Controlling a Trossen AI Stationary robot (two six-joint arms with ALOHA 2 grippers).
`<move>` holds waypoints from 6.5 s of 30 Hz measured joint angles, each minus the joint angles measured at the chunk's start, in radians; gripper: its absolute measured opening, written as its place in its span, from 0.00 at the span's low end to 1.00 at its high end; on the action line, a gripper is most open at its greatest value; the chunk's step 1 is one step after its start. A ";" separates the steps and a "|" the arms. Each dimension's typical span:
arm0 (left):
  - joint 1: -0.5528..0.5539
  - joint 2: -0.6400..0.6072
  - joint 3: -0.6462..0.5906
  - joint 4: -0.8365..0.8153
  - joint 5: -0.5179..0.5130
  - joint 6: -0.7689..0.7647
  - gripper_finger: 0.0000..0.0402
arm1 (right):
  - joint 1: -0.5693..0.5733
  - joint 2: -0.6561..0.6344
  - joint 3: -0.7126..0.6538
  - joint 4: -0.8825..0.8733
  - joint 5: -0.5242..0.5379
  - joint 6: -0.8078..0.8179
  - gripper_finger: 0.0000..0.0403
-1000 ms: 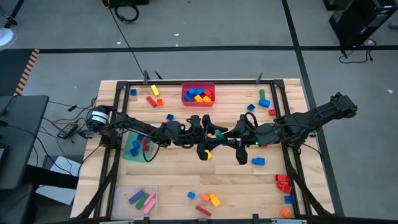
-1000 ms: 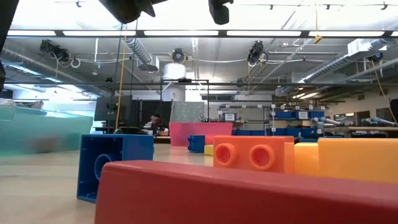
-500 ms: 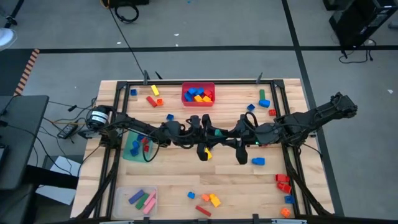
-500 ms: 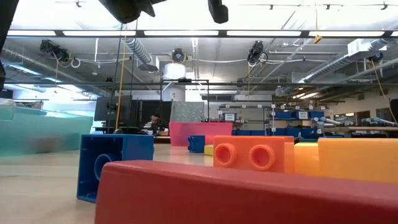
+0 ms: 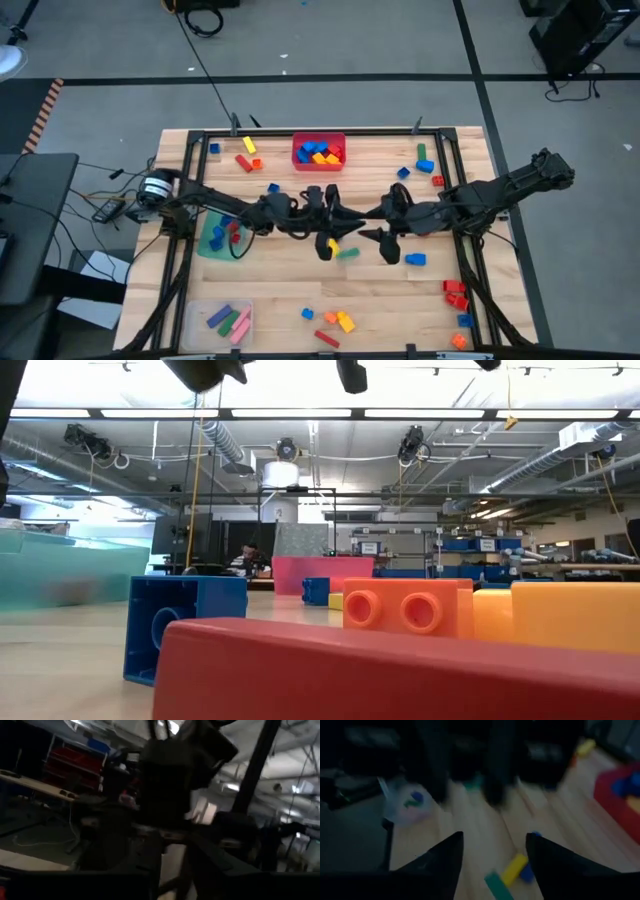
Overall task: Sort blocks by size
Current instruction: Put the teal rectangle block into the transparent bin
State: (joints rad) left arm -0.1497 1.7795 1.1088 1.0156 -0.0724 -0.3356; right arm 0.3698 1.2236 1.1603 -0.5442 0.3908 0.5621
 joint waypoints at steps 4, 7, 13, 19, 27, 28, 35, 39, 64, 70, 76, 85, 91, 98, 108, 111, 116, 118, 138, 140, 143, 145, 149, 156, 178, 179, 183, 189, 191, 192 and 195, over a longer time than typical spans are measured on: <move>0.000 -0.076 0.000 -0.230 0.011 0.067 0.14 | 0.004 0.000 0.000 -0.116 -0.008 0.080 0.62; 0.000 -0.120 0.000 -0.393 0.010 0.066 0.07 | 0.004 0.000 0.000 -0.200 -0.009 0.140 0.63; 0.000 -0.157 0.000 -0.527 0.010 0.065 0.01 | 0.010 0.000 0.000 -0.312 -0.009 0.204 0.61; -0.002 -0.156 0.000 -0.546 0.018 0.011 0.06 | 0.010 -0.001 -0.028 -0.355 -0.050 0.200 0.60; -0.002 -0.155 0.000 -0.622 0.058 0.008 0.15 | 0.020 0.056 -0.214 -0.183 -0.103 0.148 0.61; -0.002 -0.155 0.000 -0.633 0.059 -0.007 0.17 | 0.021 0.070 -0.236 -0.147 -0.107 0.137 0.61; -0.002 -0.155 0.000 -0.695 0.054 -0.013 0.41 | 0.027 0.194 -0.333 0.154 -0.135 -0.020 0.63; -0.002 -0.155 0.000 -0.726 0.048 0.015 0.51 | 0.038 0.295 -0.355 0.308 -0.198 -0.111 0.64; -0.003 -0.154 0.000 -0.931 0.049 -0.038 0.54 | 0.059 0.417 -0.360 0.228 -0.247 0.052 0.29; -0.001 -0.154 0.000 -0.868 -0.017 -0.036 0.54 | 0.065 0.212 -0.358 0.008 -0.208 0.229 0.29; -0.001 -0.154 0.000 -0.711 -0.063 -0.035 0.54 | 0.091 0.006 -0.357 0.021 -0.016 0.252 0.29; 0.002 -0.154 0.000 -0.547 -0.175 -0.030 0.59 | 0.096 -0.179 -0.356 0.213 0.161 0.120 0.29; 0.002 -0.154 0.000 -0.471 -0.176 0.106 0.63 | 0.091 -0.239 -0.356 0.328 0.194 0.039 0.29; 0.001 -0.154 0.000 -0.369 -0.169 0.151 0.63 | 0.079 -0.249 -0.356 0.498 0.193 -0.131 0.29; 0.001 -0.154 0.000 -0.278 -0.165 0.142 0.63 | 0.030 -0.210 -0.356 0.637 0.114 -0.279 0.29; 0.001 -0.137 0.000 -0.258 -0.165 0.142 0.63 | 0.018 -0.211 -0.355 0.658 0.106 -0.297 0.29; 0.001 -0.074 0.000 -0.149 -0.162 0.141 0.63 | 0.003 -0.211 -0.355 0.675 0.072 -0.304 0.29; 0.000 -0.048 0.000 -0.088 -0.162 0.141 0.63 | -0.001 -0.211 -0.355 0.673 0.068 -0.302 0.29; 0.012 -0.022 0.045 -0.069 -0.120 0.143 0.61 | -0.001 -0.211 -0.356 0.653 0.053 -0.300 0.29; 0.013 -0.022 0.046 -0.065 -0.120 0.141 0.59 | -0.001 -0.211 -0.356 0.654 0.053 -0.300 0.29; 0.013 -0.022 0.046 -0.066 -0.120 0.142 0.56 | -0.001 -0.211 -0.356 0.654 0.053 -0.300 0.29; 0.015 -0.022 0.046 -0.066 -0.120 0.141 0.53 | -0.001 -0.211 -0.356 0.654 0.053 -0.300 0.29; 0.018 -0.022 0.046 -0.067 -0.120 0.141 0.44 | -0.001 -0.211 -0.356 0.653 0.055 -0.300 0.29; 0.018 -0.022 0.046 -0.065 -0.112 0.148 0.26 | -0.001 -0.211 -0.356 0.654 0.052 -0.296 0.29; 0.020 -0.023 0.046 -0.072 -0.132 0.139 0.26 | -0.001 -0.211 -0.355 0.626 0.114 -0.312 0.62; 0.020 -0.029 0.046 -0.081 -0.132 0.147 0.26 | -0.001 -0.211 -0.355 0.607 0.128 -0.311 0.64; 0.020 -0.103 0.045 -0.246 -0.141 0.148 0.26 | -0.001 -0.211 -0.355 0.486 0.175 -0.260 0.68; -0.017 -0.320 0.046 -0.815 -0.142 0.015 0.26 | 0.000 -0.211 -0.355 0.312 0.185 -0.105 0.66; -0.054 -0.387 0.055 -1.056 -0.143 -0.101 0.26 | 0.001 -0.211 -0.355 0.275 0.185 -0.070 0.66; -0.078 -0.410 0.065 -1.171 -0.143 -0.172 0.26 | 0.001 -0.211 -0.355 0.268 0.185 -0.061 0.65; -0.173 -0.450 0.080 -1.473 -0.139 -0.423 0.26 | 0.000 -0.211 -0.355 0.262 0.185 -0.049 0.64</move>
State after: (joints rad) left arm -0.3225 1.3294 1.1884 -0.4577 -0.2110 -0.7587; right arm 0.3702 1.0122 0.8051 -0.2817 0.5758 0.5129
